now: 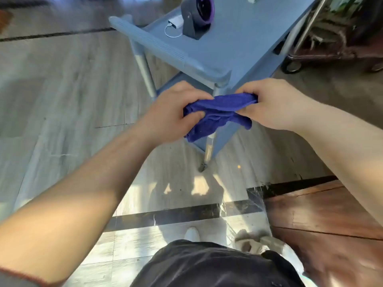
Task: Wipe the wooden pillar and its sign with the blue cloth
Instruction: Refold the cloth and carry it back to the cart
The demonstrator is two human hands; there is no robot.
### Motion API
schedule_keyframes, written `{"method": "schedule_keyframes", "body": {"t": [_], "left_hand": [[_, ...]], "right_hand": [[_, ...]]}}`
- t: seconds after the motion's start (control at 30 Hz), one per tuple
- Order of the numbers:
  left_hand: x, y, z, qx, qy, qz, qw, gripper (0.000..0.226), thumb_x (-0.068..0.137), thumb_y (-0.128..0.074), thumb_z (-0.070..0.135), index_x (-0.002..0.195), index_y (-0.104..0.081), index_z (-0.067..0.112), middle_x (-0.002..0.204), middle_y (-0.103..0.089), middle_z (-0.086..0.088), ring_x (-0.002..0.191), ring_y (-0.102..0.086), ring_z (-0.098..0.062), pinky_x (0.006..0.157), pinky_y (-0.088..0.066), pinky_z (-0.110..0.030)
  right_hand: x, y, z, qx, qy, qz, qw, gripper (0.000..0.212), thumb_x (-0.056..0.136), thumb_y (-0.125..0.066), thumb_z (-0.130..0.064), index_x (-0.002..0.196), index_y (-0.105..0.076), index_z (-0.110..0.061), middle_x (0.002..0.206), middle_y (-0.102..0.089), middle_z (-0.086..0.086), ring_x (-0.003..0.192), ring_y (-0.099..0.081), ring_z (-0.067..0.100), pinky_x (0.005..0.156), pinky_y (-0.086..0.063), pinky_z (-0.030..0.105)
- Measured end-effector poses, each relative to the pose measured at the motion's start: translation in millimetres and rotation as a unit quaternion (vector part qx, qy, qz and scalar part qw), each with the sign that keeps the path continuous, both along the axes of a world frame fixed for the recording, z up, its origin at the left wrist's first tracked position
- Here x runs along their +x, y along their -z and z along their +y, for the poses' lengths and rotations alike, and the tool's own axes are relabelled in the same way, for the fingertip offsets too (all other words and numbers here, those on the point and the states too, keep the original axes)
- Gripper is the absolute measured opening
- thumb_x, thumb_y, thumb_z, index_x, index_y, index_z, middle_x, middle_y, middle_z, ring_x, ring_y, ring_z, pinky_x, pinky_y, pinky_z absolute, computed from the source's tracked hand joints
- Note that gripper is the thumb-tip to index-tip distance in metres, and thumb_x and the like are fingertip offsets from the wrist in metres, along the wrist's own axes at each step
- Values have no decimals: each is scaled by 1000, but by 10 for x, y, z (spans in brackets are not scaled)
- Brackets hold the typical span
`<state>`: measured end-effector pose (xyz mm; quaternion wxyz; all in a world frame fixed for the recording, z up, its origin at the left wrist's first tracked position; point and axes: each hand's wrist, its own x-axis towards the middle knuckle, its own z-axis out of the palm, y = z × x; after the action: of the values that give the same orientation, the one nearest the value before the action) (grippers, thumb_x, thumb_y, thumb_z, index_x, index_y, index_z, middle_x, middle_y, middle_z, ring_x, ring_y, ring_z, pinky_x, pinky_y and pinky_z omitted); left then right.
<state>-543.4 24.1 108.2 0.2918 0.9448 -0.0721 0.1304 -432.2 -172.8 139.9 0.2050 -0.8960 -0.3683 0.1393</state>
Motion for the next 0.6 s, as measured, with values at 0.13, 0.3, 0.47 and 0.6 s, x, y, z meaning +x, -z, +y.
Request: {"method": "schedule_keyframes", "body": {"t": [0.13, 0.3, 0.47, 0.6], "left_hand": [[-24, 16, 518, -18, -29, 14, 999, 34, 82, -58, 12, 113, -64, 23, 89, -54, 21, 95, -44, 7, 83, -29, -4], [138, -55, 981, -34, -69, -20, 997, 35, 82, -58, 13, 116, -64, 21, 99, -62, 12, 96, -49, -1, 86, -31, -7], [517, -203, 1294, -42, -136, -62, 988, 34, 81, -59, 14, 113, -64, 22, 97, -56, 17, 96, -45, 0, 85, -28, -2], [845, -245, 1465, -46, -172, -66, 982, 32, 80, -57, 15, 110, -65, 24, 98, -59, 12, 97, -47, -5, 84, -28, -2]], "right_hand": [[113, 48, 568, 33, -21, 11, 999, 9, 84, -57, -27, 88, -66, -27, 81, -65, -9, 73, -56, 5, 56, -37, 8], [291, -23, 1074, 74, -22, -14, 997, 10, 83, -55, -25, 87, -64, -27, 74, -64, -9, 68, -54, 9, 55, -37, 11], [683, -151, 1497, 139, 11, -13, 990, 18, 83, -59, -22, 99, -66, -27, 80, -63, -11, 78, -60, 15, 75, -48, 25], [1071, -109, 1793, 184, 14, 16, 983, 17, 78, -61, -20, 93, -66, -28, 75, -62, -14, 74, -60, 16, 81, -55, 40]]}}
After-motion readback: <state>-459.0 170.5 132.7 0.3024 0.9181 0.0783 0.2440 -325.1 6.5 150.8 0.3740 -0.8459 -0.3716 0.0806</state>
